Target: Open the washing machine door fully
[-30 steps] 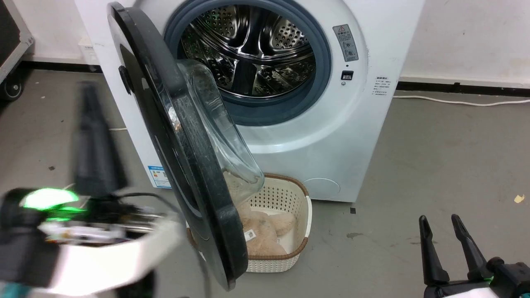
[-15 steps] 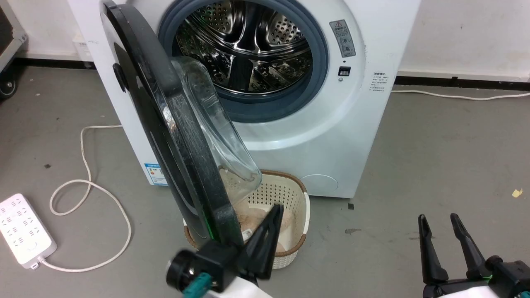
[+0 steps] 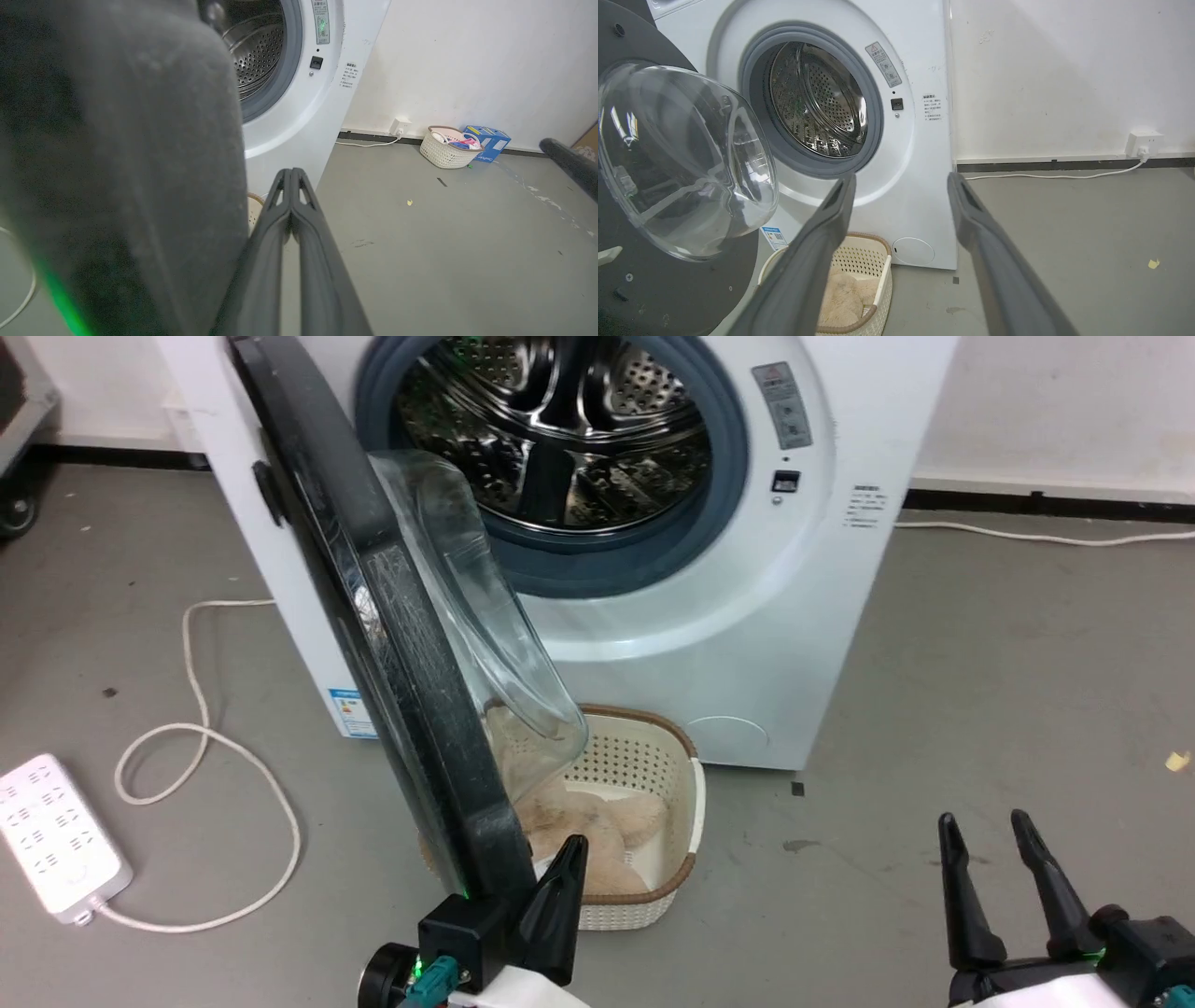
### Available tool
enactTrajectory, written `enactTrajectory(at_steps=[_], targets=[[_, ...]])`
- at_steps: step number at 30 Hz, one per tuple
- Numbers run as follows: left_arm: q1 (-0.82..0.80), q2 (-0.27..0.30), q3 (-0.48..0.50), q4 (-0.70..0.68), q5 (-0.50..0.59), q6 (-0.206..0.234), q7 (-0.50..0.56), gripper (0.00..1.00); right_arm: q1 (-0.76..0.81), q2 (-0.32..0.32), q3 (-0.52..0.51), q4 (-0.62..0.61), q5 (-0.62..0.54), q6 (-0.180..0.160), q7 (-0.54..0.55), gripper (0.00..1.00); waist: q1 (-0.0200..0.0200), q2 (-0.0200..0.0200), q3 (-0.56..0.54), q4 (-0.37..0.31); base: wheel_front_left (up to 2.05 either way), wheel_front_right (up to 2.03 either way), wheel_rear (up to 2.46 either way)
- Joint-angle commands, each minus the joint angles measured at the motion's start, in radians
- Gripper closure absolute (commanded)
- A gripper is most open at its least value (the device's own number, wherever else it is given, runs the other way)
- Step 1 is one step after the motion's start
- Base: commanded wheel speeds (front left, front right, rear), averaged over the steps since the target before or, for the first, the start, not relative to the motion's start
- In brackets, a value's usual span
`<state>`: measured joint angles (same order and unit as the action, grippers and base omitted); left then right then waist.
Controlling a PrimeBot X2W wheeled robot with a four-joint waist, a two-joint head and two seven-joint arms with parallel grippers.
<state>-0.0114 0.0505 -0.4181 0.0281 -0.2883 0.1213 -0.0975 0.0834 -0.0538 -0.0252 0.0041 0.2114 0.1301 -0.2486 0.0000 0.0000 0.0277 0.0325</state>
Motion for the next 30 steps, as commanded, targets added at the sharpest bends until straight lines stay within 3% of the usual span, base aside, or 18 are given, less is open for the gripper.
enactTrajectory(at_steps=[1, 5, 15, 23, 30], targets=[[-0.004, 0.016, 0.018, 0.007, -0.007, 0.006, -0.013, 1.00, -0.005, 0.004, 0.004, 0.006, 0.001, 0.001, -0.006, 0.00, 0.0000, 0.0000, -0.007, 0.023, 0.00, 0.00, 0.00], [0.010, 0.028, 0.024, 0.003, -0.010, 0.006, -0.019, 1.00, 0.001, 0.004, 0.006, 0.009, 0.002, 0.001, -0.006, 0.00, 0.0000, 0.0000, -0.017, 0.057, 0.00, 0.00, 0.00], [0.036, 0.062, 0.050, -0.027, -0.012, 0.031, -0.019, 1.00, 0.017, 0.004, 0.012, 0.019, 0.011, 0.001, -0.007, 0.00, 0.0000, 0.0000, -0.030, 0.226, 0.00, 0.00, 0.00], [0.007, 0.127, 0.143, -0.051, -0.033, 0.056, -0.008, 1.00, -0.005, 0.004, 0.029, 0.012, 0.001, 0.001, -0.002, 0.00, 0.0000, 0.0000, 0.022, 0.319, 0.00, 0.00, 0.00], [-0.058, 0.187, 0.266, -0.028, -0.102, 0.057, -0.002, 1.00, -0.038, 0.004, 0.039, -0.019, -0.036, 0.001, 0.029, 0.00, 0.0000, 0.0000, 0.105, 0.343, 0.00, 0.00, 0.00]])
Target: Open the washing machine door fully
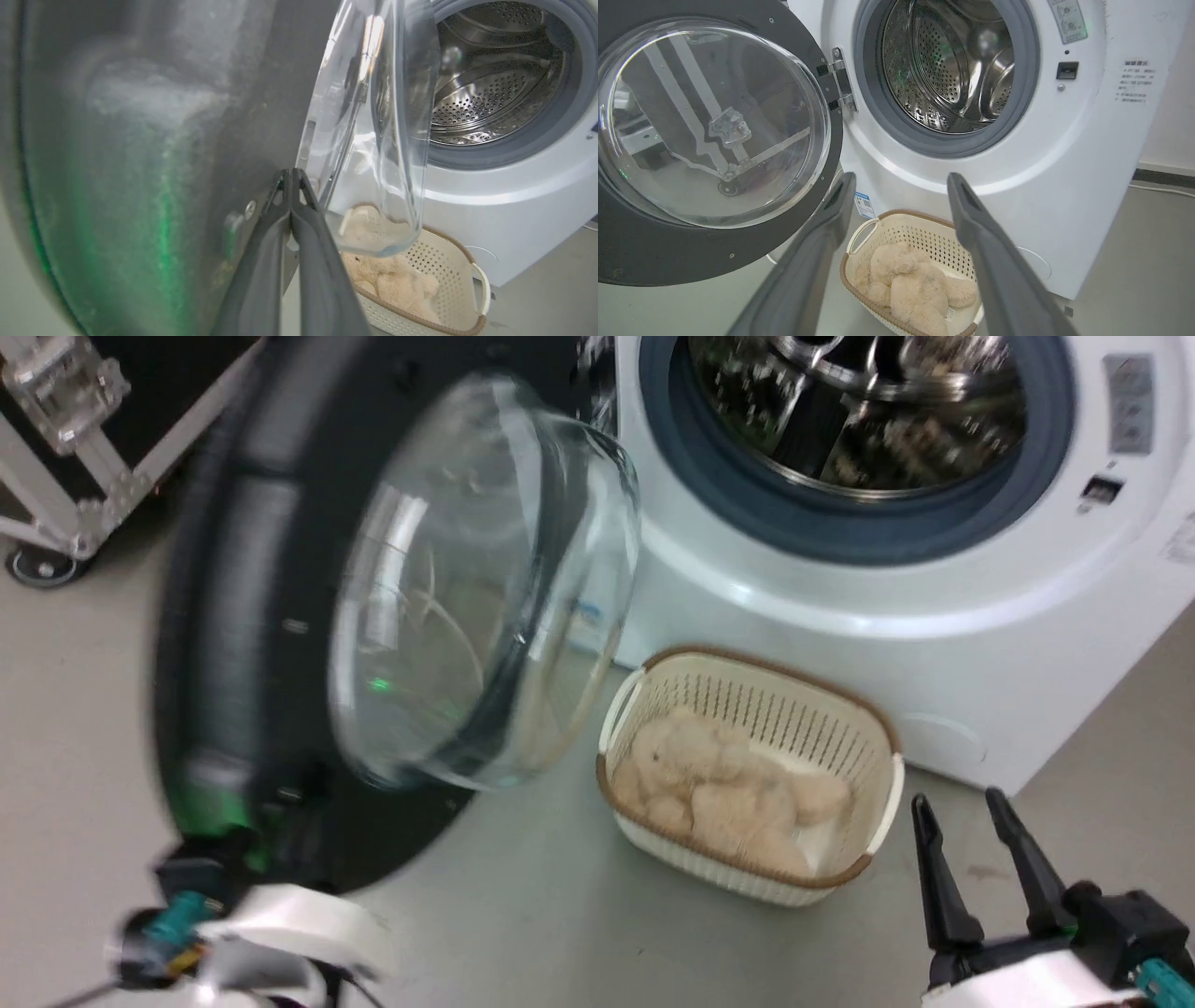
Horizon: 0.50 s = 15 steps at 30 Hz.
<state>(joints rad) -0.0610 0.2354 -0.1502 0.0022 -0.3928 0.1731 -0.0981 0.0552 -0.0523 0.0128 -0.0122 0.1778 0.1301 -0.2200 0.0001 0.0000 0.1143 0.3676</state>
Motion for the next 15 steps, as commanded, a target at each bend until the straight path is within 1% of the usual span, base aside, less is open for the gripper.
enactTrajectory(at_steps=[1, 8, 11, 15], targets=[[-0.019, 0.018, 0.018, 0.009, -0.003, 0.005, -0.003, 1.00, -0.015, 0.002, 0.002, -0.008, -0.008, 0.001, 0.005, 0.00, -0.0001, 0.0000, 0.031, 0.006, 0.00, 0.00, 0.00], [-0.117, 0.123, 0.160, 0.118, -0.066, -0.006, -0.010, 1.00, -0.048, 0.000, 0.004, -0.038, -0.038, 0.001, 0.030, 0.00, -0.0001, 0.0000, 0.105, -0.019, 0.00, 0.00, 0.00], [-0.157, 0.174, 0.213, 0.179, -0.095, -0.022, -0.012, 1.00, -0.058, -0.008, 0.002, -0.050, -0.044, 0.001, 0.039, 0.00, -0.0001, 0.0000, 0.131, -0.037, 0.00, 0.00, 0.00], [-0.215, 0.228, 0.267, 0.278, -0.130, -0.041, -0.012, 1.00, -0.064, -0.022, -0.009, -0.064, -0.046, 0.001, 0.048, 0.00, -0.0001, 0.0000, 0.158, -0.054, 0.00, 0.00, 0.00]])
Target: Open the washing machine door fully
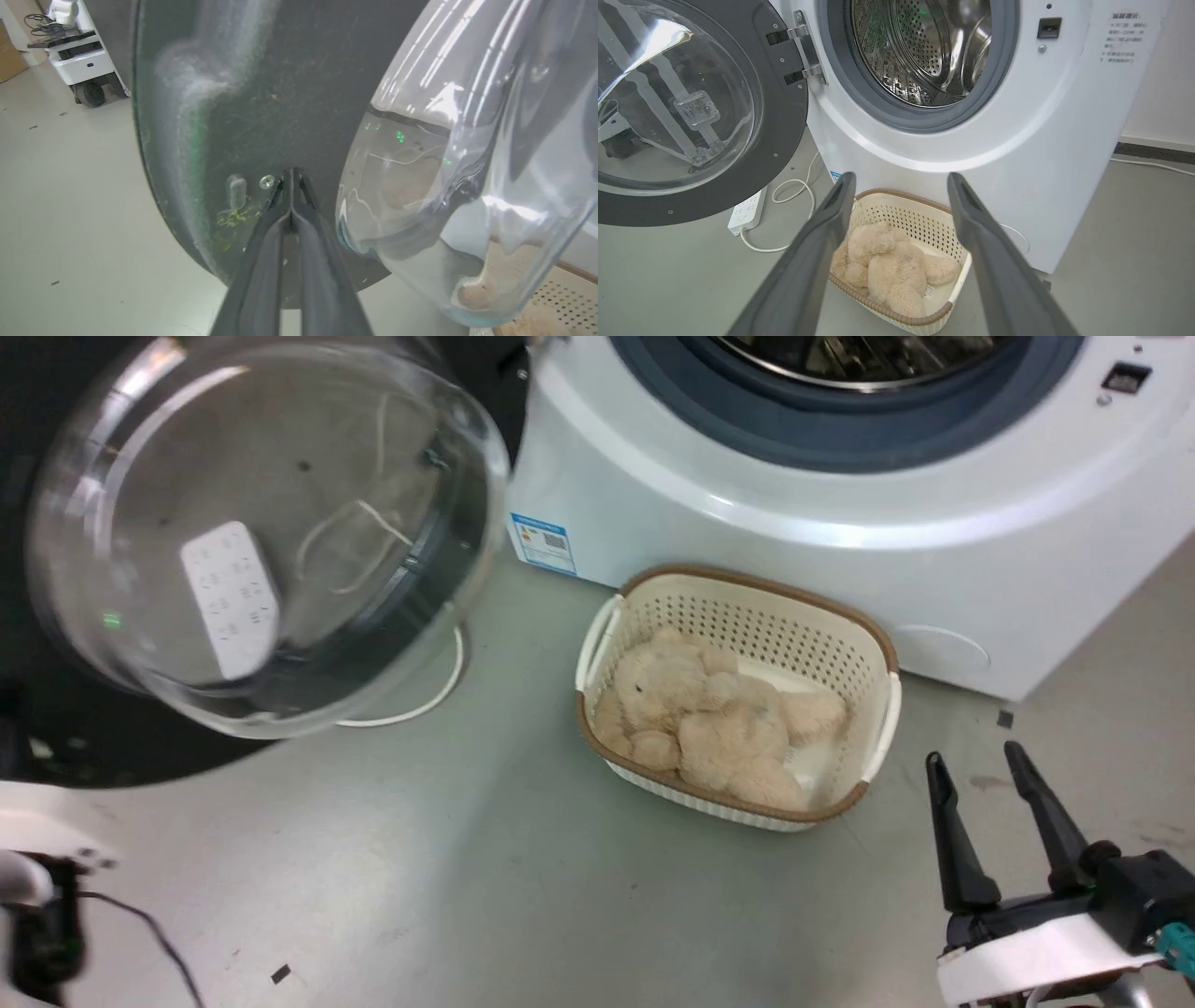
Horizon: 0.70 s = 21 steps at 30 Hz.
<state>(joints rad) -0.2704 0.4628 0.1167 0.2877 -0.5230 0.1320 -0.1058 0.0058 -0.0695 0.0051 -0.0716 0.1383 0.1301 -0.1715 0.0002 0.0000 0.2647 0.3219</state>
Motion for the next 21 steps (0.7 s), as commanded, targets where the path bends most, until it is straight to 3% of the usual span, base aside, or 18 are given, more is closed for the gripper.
enactTrajectory(at_steps=[1, 6, 13, 21], targets=[[-0.018, 0.015, 0.009, 0.018, -0.001, -0.001, -0.005, 1.00, -0.017, -0.008, -0.002, -0.006, -0.005, 0.001, 0.001, 0.00, -0.0002, 0.0000, 0.012, -0.013, 0.00, 0.00, 0.00], [-0.070, 0.050, 0.025, 0.113, -0.007, -0.025, -0.047, 1.00, -0.024, -0.010, -0.007, -0.008, -0.002, 0.001, 0.003, 0.00, -0.0002, 0.0000, 0.016, -0.029, 0.00, 0.00, 0.00], [-0.078, 0.043, -0.021, 0.120, 0.046, -0.047, -0.121, 1.00, -0.022, -0.002, -0.016, 0.014, 0.002, 0.001, -0.013, 0.00, -0.0002, 0.0000, -0.032, -0.047, 0.00, 0.00, 0.00], [0.027, -0.068, -0.094, -0.116, 0.110, -0.032, -0.152, 1.00, -0.008, 0.012, -0.027, 0.033, -0.017, 0.001, -0.046, 0.00, -0.0002, 0.0000, -0.139, -0.111, 0.00, 0.00, 0.00]])
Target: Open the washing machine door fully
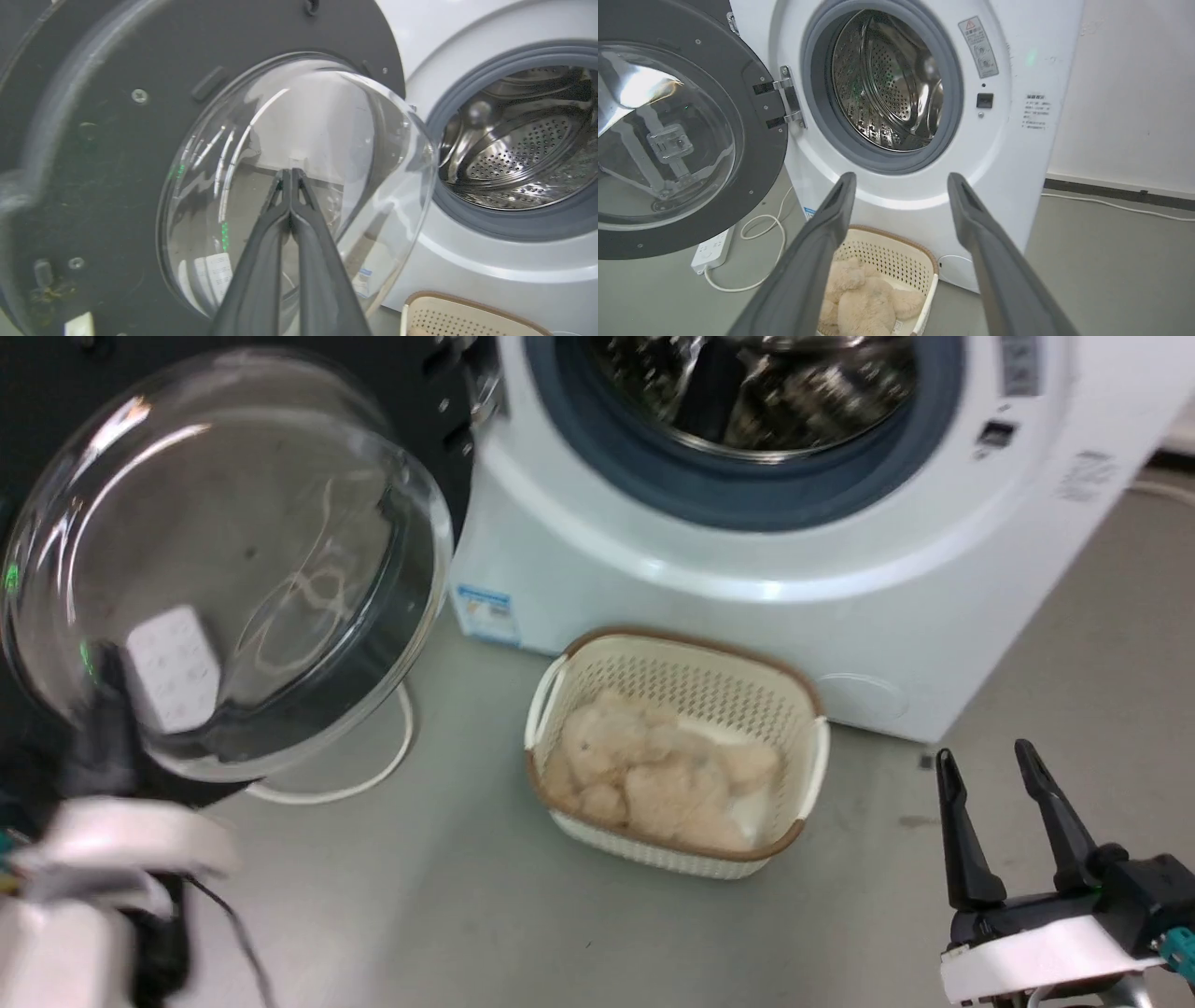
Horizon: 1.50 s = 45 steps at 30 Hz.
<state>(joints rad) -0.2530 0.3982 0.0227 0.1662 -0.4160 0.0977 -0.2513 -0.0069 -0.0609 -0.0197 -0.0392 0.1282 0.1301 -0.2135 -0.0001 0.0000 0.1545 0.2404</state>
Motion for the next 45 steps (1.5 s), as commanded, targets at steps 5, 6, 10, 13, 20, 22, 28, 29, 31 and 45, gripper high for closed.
enactTrajectory(at_steps=[5, 6, 10, 13, 20, 22, 28, 29, 31, 45], targets=[[0.148, -0.090, -0.066, -0.120, 0.027, 0.028, -0.008, 1.00, 0.020, 0.009, -0.008, 0.008, -0.016, 0.001, -0.018, 0.00, 0.0001, 0.0000, -0.094, -0.115, 0.00, 0.00, 0.00], [0.170, -0.104, -0.076, -0.138, 0.028, 0.032, -0.008, 1.00, 0.026, 0.009, -0.012, 0.008, -0.017, 0.001, -0.019, 0.00, 0.0001, 0.0000, -0.101, -0.128, 0.00, 0.00, 0.00], [0.242, -0.137, -0.101, -0.181, 0.040, 0.043, -0.009, 1.00, 0.051, 0.010, -0.003, 0.009, -0.006, 0.001, -0.023, 0.00, 0.0001, 0.0000, -0.122, -0.186, 0.00, 0.00, 0.00], [0.270, -0.152, -0.120, -0.193, 0.052, 0.044, -0.010, 1.00, 0.066, 0.010, 0.000, 0.013, 0.005, 0.001, -0.025, 0.00, 0.0001, 0.0000, -0.125, -0.217, 0.00, 0.00, 0.00], [0.308, -0.176, -0.172, -0.155, 0.076, 0.047, -0.004, 0.00, 0.098, 0.010, -0.009, 0.029, 0.029, 0.001, -0.033, 0.00, 0.0001, 0.0000, -0.132, -0.242, 0.00, 0.00, 0.00], [0.313, -0.176, -0.187, -0.142, 0.097, 0.056, -0.004, 0.00, 0.102, 0.011, -0.008, 0.034, 0.030, 0.001, -0.035, 0.00, 0.0001, 0.0000, -0.136, -0.243, 0.00, 0.00, 0.00], [0.328, -0.187, -0.219, -0.136, 0.138, 0.087, 0.002, 0.00, 0.100, 0.011, -0.007, 0.043, 0.031, 0.001, -0.038, 0.00, 0.0001, 0.0000, -0.145, -0.241, 0.00, 0.00, 0.00], [0.327, -0.188, -0.223, -0.135, 0.140, 0.088, 0.003, 0.00, 0.099, 0.011, -0.007, 0.043, 0.031, 0.001, -0.038, 0.00, 0.0001, 0.0000, -0.145, -0.241, 0.00, 0.00, 0.00], [0.325, -0.191, -0.230, -0.137, 0.141, 0.089, 0.008, 0.00, 0.096, 0.011, -0.006, 0.044, 0.031, 0.001, -0.039, 0.00, 0.0001, 0.0000, -0.144, -0.241, 0.00, 0.00, 0.00], [0.316, -0.191, -0.239, -0.141, 0.132, 0.088, 0.030, 1.00, 0.090, 0.007, -0.001, 0.044, 0.025, 0.000, -0.035, 1.00, 0.0002, 0.0000, -0.146, -0.240, 0.00, 0.00, 0.00]])
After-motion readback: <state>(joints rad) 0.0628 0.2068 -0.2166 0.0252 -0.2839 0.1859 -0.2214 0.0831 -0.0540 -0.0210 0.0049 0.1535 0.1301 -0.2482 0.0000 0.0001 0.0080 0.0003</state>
